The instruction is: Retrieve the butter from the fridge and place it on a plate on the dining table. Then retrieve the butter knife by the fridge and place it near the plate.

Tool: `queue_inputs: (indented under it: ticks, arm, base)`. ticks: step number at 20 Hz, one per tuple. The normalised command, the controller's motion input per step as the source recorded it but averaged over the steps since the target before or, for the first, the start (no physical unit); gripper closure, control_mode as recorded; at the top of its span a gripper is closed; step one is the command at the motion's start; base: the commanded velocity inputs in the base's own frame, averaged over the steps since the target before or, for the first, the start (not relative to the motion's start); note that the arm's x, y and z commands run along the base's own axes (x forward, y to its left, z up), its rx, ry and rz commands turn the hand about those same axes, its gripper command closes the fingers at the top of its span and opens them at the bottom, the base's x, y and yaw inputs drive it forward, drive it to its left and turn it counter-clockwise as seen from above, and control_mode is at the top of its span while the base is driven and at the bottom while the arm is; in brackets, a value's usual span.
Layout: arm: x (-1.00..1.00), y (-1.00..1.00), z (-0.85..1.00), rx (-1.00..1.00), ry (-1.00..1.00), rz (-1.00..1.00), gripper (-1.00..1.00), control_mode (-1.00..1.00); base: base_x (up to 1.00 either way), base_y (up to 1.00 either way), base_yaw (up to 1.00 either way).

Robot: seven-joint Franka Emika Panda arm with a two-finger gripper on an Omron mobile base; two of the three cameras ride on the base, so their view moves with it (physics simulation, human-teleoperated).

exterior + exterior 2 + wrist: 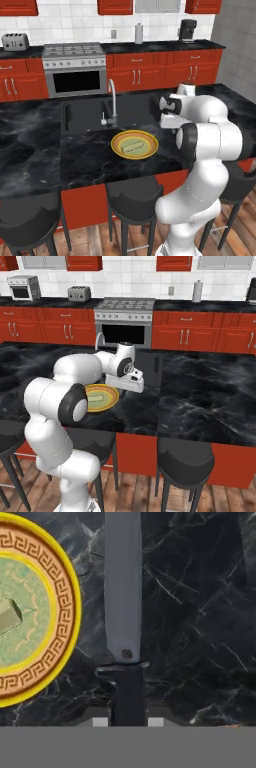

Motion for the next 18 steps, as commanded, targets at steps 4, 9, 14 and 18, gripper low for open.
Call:
queue_inputs:
  ticks: [4, 9, 14, 18]
  arm:
    - [0.32, 0.00, -0.66, -0.01, 0.00, 0.08, 1.00, -1.00]
    - [0.47, 0.00, -0.48, 0.00, 0.00, 0.12, 1.00, -1.00]
    - [0.33, 0.00, -0.35, 0.00, 0.02, 0.09, 1.00, -1.00]
    - [0.05, 0.06, -0.34, 0.00, 0.00, 0.10, 1.00, -1.00]
  base:
    - [0.00, 0.00, 0.00]
    - [0.00, 0.00, 0.00]
    - [0.00, 0.00, 0.00]
    - [0.00, 0.00, 0.00]
